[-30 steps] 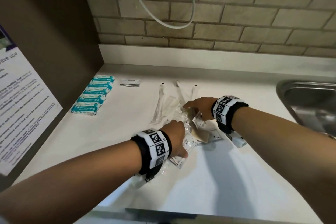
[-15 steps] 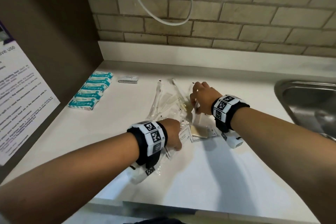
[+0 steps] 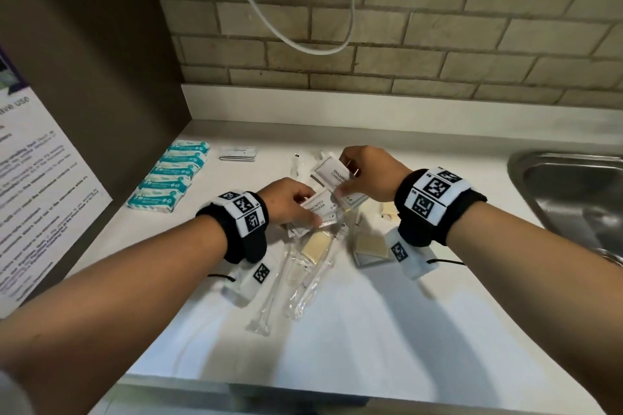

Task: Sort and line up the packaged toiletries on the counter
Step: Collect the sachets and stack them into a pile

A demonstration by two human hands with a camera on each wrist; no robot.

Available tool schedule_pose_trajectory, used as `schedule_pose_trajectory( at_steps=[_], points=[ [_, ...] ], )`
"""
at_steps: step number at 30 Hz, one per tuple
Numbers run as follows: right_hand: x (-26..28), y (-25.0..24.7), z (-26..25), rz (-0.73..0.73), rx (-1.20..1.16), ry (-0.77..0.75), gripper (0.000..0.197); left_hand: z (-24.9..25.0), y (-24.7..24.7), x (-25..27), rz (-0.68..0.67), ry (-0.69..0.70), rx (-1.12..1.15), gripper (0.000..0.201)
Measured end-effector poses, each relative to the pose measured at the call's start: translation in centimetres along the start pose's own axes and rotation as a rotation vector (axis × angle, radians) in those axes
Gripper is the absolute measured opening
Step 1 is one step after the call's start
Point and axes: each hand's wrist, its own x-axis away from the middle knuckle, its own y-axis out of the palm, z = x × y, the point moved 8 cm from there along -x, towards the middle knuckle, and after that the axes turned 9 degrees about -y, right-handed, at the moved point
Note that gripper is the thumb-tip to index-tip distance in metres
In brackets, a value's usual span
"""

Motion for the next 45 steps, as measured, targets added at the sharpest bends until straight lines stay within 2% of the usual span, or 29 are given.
schedule_pose_trajectory(
  at_steps=[5,10,14,18,22,25,28,30,31,33,36,38,41,43,45],
  points=[
    [-0.4,-0.3,-1.6,0.026,-0.046,-0.016,0.032,-0.5,-0.3,-0.7,-0.052,0.043,-0.001,0.046],
    [-0.8,-0.6,-3.0,0.019,-0.194,-0.01,0.028,-0.5,-2.2,-1.0,-0.01,0.117,0.002,0.041],
    [-1.0,1.4,-2.5,-0.112,-0.069,0.063,0.027,0.4,-3.1,-1.1,-0.086,0.175,0.141,0.049],
    [-0.5,1.5,-1.2,-0.083,-0.065,0.135,0.027,0.6,-3.7,-1.2,-0.147,0.181,0.201,0.052],
    [-0.2,1.2,-0.9,-0.089,-0.049,0.17,0.03,0.6,-3.1,-1.3,-0.224,0.141,0.333,0.043],
    [-0.5,1.1,-1.3,-0.069,-0.083,0.177,0.038,1.1,-2.5,-1.8,-0.24,0.096,0.383,0.032],
    [-1.0,1.0,-2.1,-0.021,-0.063,0.154,0.045,2.1,-1.7,-1.9,-0.249,0.066,0.407,0.004],
    [-1.1,0.7,-2.5,0.013,-0.019,0.121,0.048,2.4,-1.3,-2.4,-0.248,0.098,0.367,0.033],
    [-1.0,0.6,-2.4,0.024,-0.006,0.11,0.051,2.7,-1.3,-2.5,-0.239,0.127,0.346,0.039],
    [-0.4,0.6,-1.5,0.033,-0.006,0.13,0.065,2.7,-1.7,-2.7,-0.195,0.174,0.331,0.036],
    [1.3,0.4,1.5,0.035,0.032,0.261,0.083,2.4,-2.9,-3.0,-0.105,0.194,0.328,0.024],
    [2.6,0.9,3.1,-0.048,0.087,0.353,0.079,2.2,-3.8,-3.3,-0.044,0.197,0.358,0.029],
    [4.3,3.6,4.7,-0.297,0.217,0.41,0.069,2.6,-4.5,-3.3,0.02,0.213,0.4,0.034],
    [4.8,5.3,5.2,-0.422,0.303,0.4,0.062,2.9,-4.4,-3.3,0.025,0.222,0.404,0.034],
    [4.6,5.9,5.3,-0.447,0.345,0.359,0.044,3.1,-3.9,-3.3,0.016,0.216,0.385,0.034]
  ],
)
